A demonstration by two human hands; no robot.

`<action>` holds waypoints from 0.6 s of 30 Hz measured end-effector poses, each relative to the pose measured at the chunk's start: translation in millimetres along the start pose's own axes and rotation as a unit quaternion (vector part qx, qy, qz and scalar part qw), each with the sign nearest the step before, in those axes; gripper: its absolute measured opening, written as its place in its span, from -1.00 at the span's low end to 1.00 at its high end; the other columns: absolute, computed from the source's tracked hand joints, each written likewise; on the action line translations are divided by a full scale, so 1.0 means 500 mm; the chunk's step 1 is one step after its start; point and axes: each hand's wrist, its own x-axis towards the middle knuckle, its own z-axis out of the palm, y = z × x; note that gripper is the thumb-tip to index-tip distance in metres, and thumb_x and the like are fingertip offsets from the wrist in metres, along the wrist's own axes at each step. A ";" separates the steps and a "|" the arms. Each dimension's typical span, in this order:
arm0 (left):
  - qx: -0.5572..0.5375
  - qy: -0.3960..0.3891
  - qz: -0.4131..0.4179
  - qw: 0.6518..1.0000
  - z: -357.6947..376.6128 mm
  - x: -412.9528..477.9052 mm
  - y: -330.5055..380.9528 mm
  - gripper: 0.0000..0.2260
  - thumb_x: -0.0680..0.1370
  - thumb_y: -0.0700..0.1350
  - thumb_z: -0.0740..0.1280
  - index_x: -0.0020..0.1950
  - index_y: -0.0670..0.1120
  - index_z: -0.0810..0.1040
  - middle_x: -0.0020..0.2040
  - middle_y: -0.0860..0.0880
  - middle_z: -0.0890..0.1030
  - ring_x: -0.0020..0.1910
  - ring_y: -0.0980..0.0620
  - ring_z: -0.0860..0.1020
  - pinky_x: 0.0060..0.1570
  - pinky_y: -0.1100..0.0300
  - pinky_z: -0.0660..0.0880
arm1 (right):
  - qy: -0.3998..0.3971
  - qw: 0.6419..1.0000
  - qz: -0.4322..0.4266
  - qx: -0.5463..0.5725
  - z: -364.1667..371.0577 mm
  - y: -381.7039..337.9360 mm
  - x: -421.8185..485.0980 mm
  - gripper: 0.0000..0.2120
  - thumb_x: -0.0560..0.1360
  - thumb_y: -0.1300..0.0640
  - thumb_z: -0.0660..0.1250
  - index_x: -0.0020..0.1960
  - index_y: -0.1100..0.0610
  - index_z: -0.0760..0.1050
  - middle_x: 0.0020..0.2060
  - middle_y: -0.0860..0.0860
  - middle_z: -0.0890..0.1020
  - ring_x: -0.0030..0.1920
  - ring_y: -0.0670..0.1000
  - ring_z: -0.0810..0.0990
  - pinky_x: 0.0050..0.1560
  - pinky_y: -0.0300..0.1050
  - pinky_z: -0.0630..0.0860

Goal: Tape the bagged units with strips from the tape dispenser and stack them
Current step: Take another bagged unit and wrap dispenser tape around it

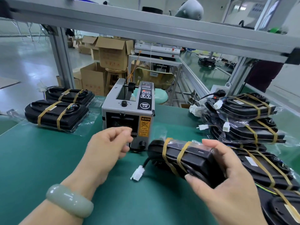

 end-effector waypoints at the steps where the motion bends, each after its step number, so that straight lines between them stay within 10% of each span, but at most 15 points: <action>1: -0.038 0.037 -0.045 0.998 0.000 0.006 0.004 -0.91 0.53 -0.11 0.37 -0.16 -0.02 0.65 -0.36 0.03 0.64 -0.50 0.20 0.49 -0.50 0.35 0.45 | 0.009 1.000 0.007 -0.012 0.002 -0.005 0.001 -0.27 0.07 0.04 0.53 0.16 -0.36 0.39 -0.01 -0.25 0.62 0.00 -0.25 0.59 -0.01 -0.55 0.38; 6: -0.129 0.063 -0.179 0.973 0.005 0.033 0.029 -0.83 0.55 -0.09 0.36 -0.22 -0.11 0.54 -0.55 0.08 0.54 -0.63 0.24 0.45 -0.64 0.39 0.37 | 0.031 0.997 0.032 -0.070 0.025 -0.016 -0.011 -0.26 0.03 -0.13 0.48 0.15 -0.43 0.31 -0.04 -0.26 0.58 -0.01 -0.25 0.55 0.01 -0.43 0.38; 18: -0.153 0.125 -0.200 0.960 0.025 0.068 0.036 -0.87 0.54 -0.09 0.37 -0.13 -0.12 0.53 -0.52 0.02 0.61 -0.62 0.22 0.51 -0.64 0.40 0.40 | 0.034 0.994 0.004 -0.106 0.036 -0.022 -0.016 -0.34 0.06 -0.14 0.44 0.09 -0.43 0.28 0.02 -0.33 0.50 -0.05 -0.20 0.53 -0.09 -0.41 0.36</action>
